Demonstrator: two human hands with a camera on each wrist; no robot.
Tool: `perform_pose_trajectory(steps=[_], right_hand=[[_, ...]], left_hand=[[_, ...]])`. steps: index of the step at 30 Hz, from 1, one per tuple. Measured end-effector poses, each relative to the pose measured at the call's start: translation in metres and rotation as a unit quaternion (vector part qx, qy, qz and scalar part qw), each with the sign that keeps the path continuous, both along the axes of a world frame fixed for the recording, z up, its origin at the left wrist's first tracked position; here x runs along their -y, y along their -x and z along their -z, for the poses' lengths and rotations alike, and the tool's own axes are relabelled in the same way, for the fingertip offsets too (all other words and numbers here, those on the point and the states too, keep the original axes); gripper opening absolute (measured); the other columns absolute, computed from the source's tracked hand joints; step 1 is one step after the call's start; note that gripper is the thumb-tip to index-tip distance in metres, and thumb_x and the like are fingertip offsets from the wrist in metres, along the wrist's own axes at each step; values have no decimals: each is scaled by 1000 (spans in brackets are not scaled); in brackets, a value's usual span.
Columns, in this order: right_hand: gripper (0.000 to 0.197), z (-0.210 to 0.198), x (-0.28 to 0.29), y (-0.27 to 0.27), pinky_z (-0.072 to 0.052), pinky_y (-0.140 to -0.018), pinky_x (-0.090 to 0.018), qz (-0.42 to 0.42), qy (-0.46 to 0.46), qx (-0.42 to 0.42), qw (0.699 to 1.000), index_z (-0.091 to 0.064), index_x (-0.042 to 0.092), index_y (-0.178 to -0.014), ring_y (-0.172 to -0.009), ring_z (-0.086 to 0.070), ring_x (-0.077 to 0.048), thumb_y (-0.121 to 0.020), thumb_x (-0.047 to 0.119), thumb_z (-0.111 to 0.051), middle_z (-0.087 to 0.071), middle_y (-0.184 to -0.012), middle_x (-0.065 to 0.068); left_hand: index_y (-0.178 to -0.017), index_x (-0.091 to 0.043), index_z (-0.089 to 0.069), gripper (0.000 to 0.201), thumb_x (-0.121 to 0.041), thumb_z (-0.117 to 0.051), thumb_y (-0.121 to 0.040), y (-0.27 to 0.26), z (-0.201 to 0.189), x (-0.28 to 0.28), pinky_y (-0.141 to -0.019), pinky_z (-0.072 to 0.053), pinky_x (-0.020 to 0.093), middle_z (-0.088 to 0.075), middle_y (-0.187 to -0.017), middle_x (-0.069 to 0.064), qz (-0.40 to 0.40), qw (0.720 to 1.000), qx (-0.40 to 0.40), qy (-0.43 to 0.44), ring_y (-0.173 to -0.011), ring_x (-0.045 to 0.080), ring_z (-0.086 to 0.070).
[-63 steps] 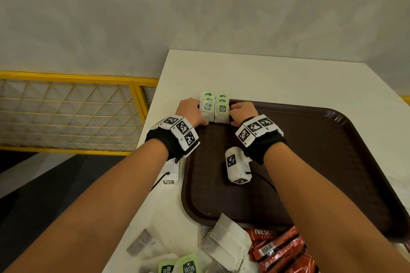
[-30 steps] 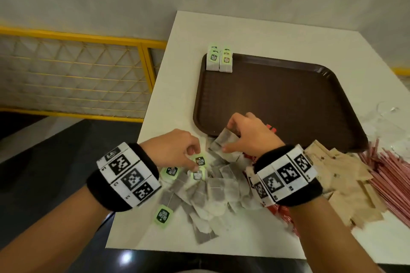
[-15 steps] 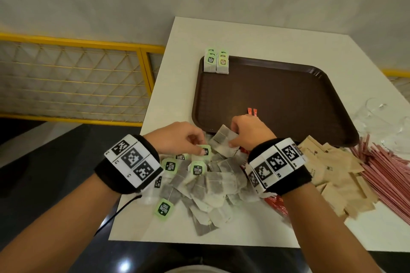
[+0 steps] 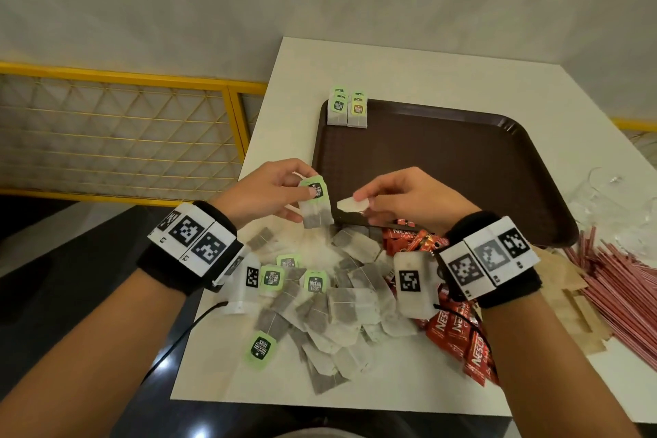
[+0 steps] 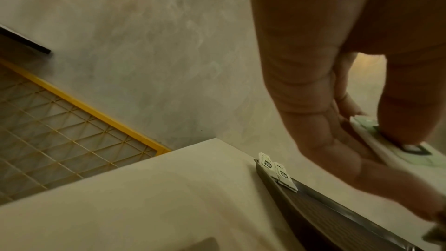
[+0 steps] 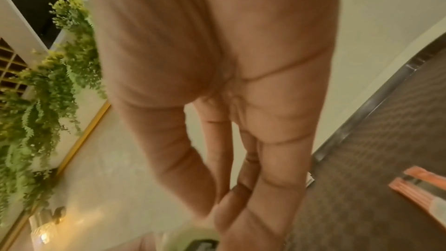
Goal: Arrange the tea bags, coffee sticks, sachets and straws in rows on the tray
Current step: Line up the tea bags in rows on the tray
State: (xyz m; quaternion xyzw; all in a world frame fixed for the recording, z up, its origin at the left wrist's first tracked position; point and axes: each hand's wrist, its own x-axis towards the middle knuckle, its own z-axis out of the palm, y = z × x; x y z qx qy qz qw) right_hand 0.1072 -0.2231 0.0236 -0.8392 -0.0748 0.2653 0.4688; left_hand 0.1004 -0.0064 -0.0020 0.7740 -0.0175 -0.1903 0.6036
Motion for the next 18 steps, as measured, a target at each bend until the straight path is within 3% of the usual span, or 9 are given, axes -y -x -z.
perform_pose_trajectory(steps=[2, 4, 7, 9, 13, 18], right_hand=[[22, -2, 2, -5, -50, -89, -40, -30, 27, 29, 999, -70, 16, -96, -81, -57, -21, -80, 2, -68, -61, -88, -8], [22, -5, 2, -11, -49, -89, -37, -19, 41, 61, 997, -69, 17, -95, -79, -57, -17, -76, 7, -74, -61, -86, -4], [6, -12, -1, -24, -51, -69, -24, 20, 26, 109, 993, -67, 17, -87, -63, -57, -9, -81, 18, -70, -64, -80, -1], [6, -15, -1, -42, -44, -55, -15, 47, 12, 122, 991, -65, 17, -81, -61, -51, -5, -85, 22, -67, -61, -79, -1], [9, -6, 3, -91, -46, -56, -19, 114, -43, 57, 991, -63, 17, -79, -70, -55, -10, -88, 15, -64, -63, -84, 0], [9, 22, -1, -140, -45, -58, -26, 187, -47, -19, 981, -61, 9, -86, -60, -55, -12, -90, 3, -57, -61, -72, -4]], left_hand=[[-97, -16, -57, 12, -7, -59, -89, -5, -1, 1, -62, -57, 25, -65, -84, 5, -20, 999, 5, 24, -73, 15, -57], [-97, -16, -56, 14, -6, -59, -89, -12, -4, 1, -60, -56, 22, -67, -84, 6, -42, 998, 10, 42, -72, 15, -60], [-92, -16, -55, 15, -2, -59, -88, -27, -7, 1, -58, -55, 20, -68, -85, 6, -65, 996, 12, 53, -68, 9, -64], [-91, -14, -55, 16, 2, -56, -88, -41, -9, 1, -60, -55, 18, -66, -87, 5, -72, 997, 15, 38, -71, 9, -64], [-108, -7, -58, 24, 6, -55, -88, -79, -11, 3, -64, -54, 16, -62, -89, 6, -82, 996, 20, -22, -73, 10, -60], [-118, -3, -58, 31, 4, -58, -87, -134, -3, 11, -65, -54, 19, -61, -90, 9, -99, 993, 5, -70, -71, 12, -59]])
